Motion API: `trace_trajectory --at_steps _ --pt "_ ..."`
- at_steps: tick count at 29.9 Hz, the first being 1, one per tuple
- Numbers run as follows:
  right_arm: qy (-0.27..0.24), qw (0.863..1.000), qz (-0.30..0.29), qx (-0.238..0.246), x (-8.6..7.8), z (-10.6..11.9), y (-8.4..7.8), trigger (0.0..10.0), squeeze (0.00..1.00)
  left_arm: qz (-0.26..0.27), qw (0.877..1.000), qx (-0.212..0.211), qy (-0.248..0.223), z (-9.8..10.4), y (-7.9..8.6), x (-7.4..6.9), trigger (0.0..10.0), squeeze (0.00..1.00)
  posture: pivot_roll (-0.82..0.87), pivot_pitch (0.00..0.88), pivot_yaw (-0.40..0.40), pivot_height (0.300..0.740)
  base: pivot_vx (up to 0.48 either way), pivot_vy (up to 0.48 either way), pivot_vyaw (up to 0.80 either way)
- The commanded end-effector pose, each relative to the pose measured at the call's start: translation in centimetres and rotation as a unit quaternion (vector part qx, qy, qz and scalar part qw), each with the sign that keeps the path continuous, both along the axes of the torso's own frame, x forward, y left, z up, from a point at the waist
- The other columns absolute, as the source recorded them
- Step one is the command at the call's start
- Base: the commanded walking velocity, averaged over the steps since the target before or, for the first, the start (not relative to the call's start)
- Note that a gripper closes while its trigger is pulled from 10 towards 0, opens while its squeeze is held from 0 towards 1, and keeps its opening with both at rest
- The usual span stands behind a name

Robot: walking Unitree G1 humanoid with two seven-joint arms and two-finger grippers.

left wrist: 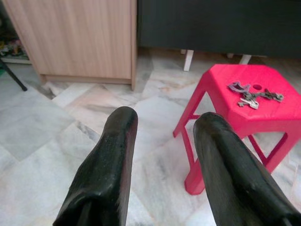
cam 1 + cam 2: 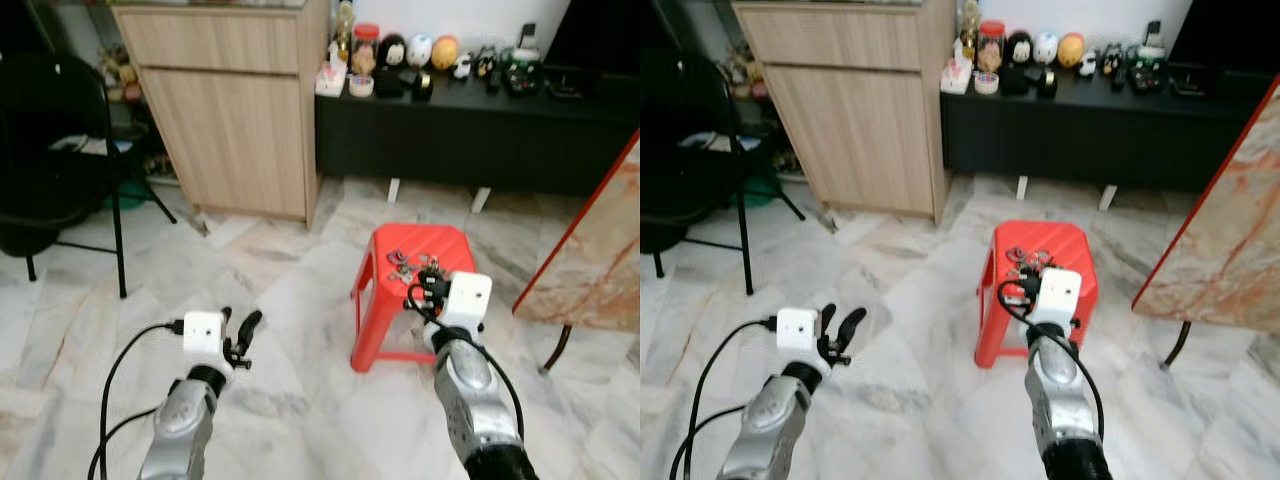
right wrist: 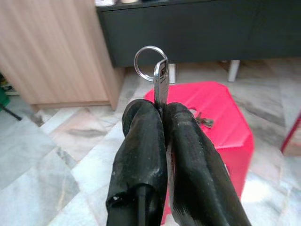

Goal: Hang keys on a hook

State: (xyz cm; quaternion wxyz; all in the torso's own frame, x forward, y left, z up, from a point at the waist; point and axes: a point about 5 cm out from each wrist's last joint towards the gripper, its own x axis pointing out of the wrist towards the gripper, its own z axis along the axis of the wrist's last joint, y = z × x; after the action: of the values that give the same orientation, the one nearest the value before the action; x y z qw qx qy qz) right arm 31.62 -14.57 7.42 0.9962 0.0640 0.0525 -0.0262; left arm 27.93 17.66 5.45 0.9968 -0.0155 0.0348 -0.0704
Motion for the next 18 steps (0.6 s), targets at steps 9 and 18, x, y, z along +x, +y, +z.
trace_trajectory --at_steps 9,18 --pt "0.01 1.0 -0.001 0.001 -0.03 -0.21 -0.08 10.0 0.0 -0.001 1.0 0.003 -0.001 0.06 0.0 -0.09 10.0 0.0 0.07 0.111 -0.008 0.74 0.0 0.0 -0.78" --pt "0.006 1.0 0.001 -0.002 0.04 -0.09 0.03 10.0 0.0 -0.001 1.0 0.015 -0.004 0.11 -0.04 -0.06 10.0 0.0 0.07 0.101 -0.008 0.74 0.0 -0.213 -0.78"
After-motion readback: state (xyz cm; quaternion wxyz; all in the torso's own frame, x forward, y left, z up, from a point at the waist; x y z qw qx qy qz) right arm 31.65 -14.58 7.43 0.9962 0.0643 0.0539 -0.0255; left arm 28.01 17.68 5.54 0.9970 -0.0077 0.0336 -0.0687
